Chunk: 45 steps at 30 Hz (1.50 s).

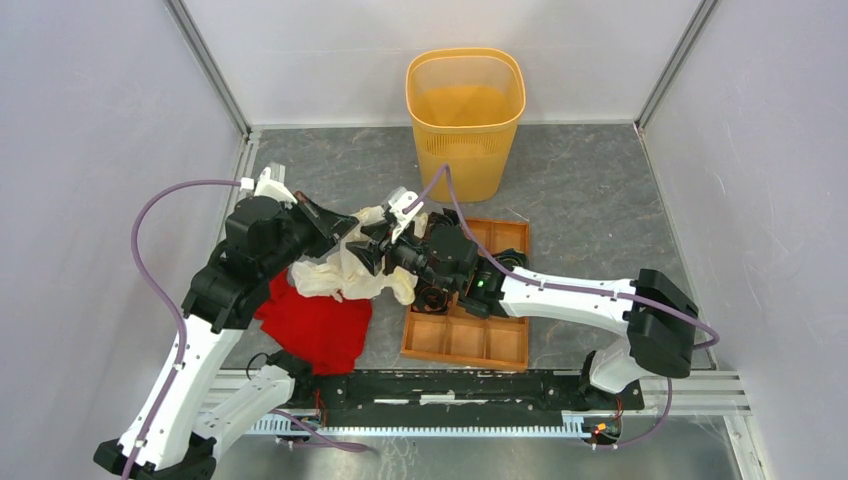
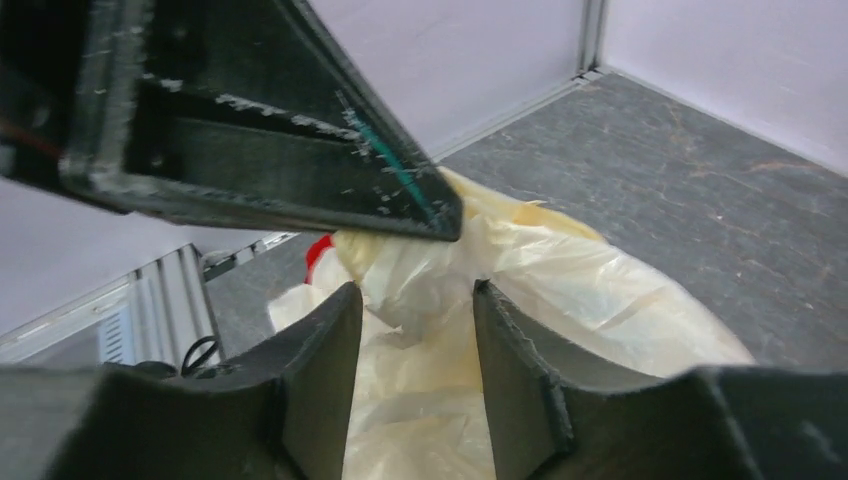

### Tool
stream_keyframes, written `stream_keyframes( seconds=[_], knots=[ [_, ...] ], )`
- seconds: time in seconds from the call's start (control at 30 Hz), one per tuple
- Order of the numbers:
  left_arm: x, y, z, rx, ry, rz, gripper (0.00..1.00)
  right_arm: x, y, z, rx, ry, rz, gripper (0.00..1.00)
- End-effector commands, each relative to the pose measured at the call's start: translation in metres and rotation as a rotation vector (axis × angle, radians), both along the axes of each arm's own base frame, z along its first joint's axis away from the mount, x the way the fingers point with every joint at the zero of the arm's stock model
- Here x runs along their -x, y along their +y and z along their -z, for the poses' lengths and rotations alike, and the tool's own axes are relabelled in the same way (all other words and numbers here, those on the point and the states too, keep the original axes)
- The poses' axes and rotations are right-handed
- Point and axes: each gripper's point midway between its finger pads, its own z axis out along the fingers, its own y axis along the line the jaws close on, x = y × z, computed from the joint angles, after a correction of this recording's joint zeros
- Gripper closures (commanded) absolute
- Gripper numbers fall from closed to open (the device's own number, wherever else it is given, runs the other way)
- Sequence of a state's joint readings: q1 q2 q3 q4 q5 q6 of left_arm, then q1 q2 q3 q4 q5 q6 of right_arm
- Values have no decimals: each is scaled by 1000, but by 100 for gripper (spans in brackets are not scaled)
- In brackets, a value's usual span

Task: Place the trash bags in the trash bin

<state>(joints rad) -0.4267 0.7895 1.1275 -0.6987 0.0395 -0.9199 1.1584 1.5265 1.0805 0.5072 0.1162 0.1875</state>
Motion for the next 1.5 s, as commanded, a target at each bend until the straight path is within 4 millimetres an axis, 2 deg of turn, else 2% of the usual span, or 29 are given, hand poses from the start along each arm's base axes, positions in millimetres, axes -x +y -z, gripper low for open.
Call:
stream_keyframes(
  seconds=[0.0,0.07,0.1,0.17,0.2,0.23,0.27,0.33,0.4,0.53,0.63,0.73,0.83,0.93,1.03,1.1,1.27,1.33,1.4,1.47],
  knots=[
    [3,-7,-14,63,-41,34,97,-22,-10,-35,-146,9,146,65],
    [5,-9,-15,57,-56,53,84,-28,-20,-34,-181,41,180,90],
    [6,-9,-14,49,-61,61,72,-28,-21,-33,-196,64,154,99],
    [8,-7,-14,13,-81,78,34,-23,-20,-32,-232,157,12,100],
    [9,-4,-12,-14,-92,79,20,-23,-26,-26,-259,218,-42,100],
    [10,0,-9,-44,-94,71,9,-14,-31,-28,-294,249,-126,100],
    [11,5,-5,-76,-94,60,4,-11,-40,-24,-319,295,-185,100],
    [14,14,6,-123,-92,42,0,-3,-56,-21,-358,352,-264,100],
    [17,9,19,-137,-91,86,0,4,-66,-16,-363,396,-321,100],
    [26,-24,42,-97,-73,296,0,10,-78,-9,-356,424,-349,100],
    [28,-39,66,-108,1,400,0,10,-80,-12,-359,424,-346,99],
    [29,-42,87,-129,57,434,6,10,-80,-21,-366,414,-364,100],
    [31,-41,97,-129,75,436,14,9,-81,-30,-383,423,-385,100],
    [31,-40,101,-130,78,422,32,13,-80,-35,-383,438,-427,100],
    [30,-35,102,-149,78,402,52,6,-87,-33,-381,459,-420,100],
    [31,-34,100,-159,73,403,68,-4,-93,-25,-358,477,-399,100],
    [30,-23,92,-210,55,368,97,-32,-105,0,-237,494,-338,95],
    [28,-15,86,-241,40,331,98,-54,-119,25,-116,489,-216,93],
    [24,-5,76,-278,11,279,98,-84,-145,43,25,457,22,91],
    [21,4,70,-304,-2,235,98,-90,-163,46,114,402,131,78]
  ],
)
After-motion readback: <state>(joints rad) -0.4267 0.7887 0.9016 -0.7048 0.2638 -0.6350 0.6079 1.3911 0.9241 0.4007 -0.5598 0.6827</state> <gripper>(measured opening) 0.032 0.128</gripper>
